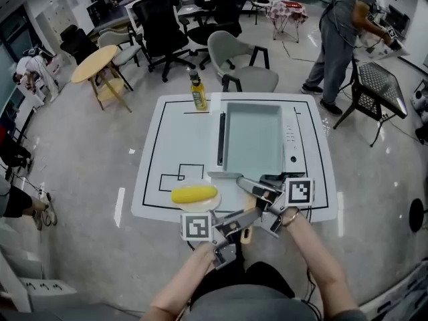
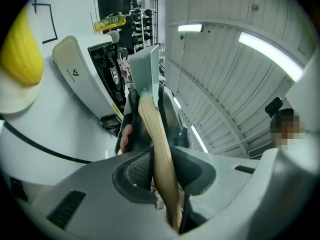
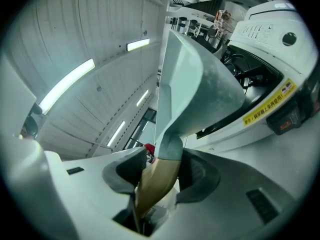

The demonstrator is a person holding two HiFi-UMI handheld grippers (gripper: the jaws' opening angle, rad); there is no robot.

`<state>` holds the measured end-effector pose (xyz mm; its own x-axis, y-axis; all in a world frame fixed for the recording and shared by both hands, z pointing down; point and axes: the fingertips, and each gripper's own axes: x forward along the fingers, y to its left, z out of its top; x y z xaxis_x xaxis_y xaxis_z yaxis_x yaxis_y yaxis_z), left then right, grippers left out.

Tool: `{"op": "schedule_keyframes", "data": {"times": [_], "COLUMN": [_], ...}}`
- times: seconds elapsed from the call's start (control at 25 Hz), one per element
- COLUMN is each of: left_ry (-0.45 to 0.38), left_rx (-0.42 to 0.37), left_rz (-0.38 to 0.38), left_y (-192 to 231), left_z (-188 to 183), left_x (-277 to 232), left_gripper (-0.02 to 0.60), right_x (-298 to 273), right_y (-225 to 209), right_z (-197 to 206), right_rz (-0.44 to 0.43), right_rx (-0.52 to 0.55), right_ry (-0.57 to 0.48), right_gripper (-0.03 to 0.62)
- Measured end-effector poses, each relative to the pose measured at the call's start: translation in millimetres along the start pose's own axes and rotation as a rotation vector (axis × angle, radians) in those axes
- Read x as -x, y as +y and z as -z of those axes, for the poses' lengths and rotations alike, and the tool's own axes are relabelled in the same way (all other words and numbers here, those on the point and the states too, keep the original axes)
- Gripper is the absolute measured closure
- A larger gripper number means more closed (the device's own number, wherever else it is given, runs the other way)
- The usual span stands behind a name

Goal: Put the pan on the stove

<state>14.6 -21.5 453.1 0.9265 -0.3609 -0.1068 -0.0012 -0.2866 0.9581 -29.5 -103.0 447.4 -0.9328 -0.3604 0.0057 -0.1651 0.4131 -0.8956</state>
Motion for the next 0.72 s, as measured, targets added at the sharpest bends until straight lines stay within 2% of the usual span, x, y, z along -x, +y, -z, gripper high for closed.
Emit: {"op": "schedule_keyframes", "data": {"times": [0.24, 0.4, 0.6, 0.72], "left_ry": [0.01, 0.003, 0.0, -0.007], "left_rx": [0.025, 0.072, 0.085, 0.115], "left_rz": [-0.021, -0.041, -0.043, -0.052], "left_y": [12.6, 15.9, 23.5, 28.3], "left_z": [-21.9, -31.2, -40.8, -43.5], "left_x": [-5.1, -7.3, -16.0, -19.4], "left_gripper": [0.494, 0.492, 0.492, 0.492], "right_x": [-11.2, -16.7, -17.3, -18.0], "right_y": [-19.6, -25.5, -41.7, -48.7], "right_z": [-14.6, -21.0, -30.5, -31.1], "right_rz": [0.031, 0.037, 0.053, 0.057], "right_rx": [-0.048, -0.089, -0.089, -0.139], "right_ry": [0.009, 0.014, 0.03, 0.034], "right_gripper": [0.422, 0.422, 0.422, 0.422]}}
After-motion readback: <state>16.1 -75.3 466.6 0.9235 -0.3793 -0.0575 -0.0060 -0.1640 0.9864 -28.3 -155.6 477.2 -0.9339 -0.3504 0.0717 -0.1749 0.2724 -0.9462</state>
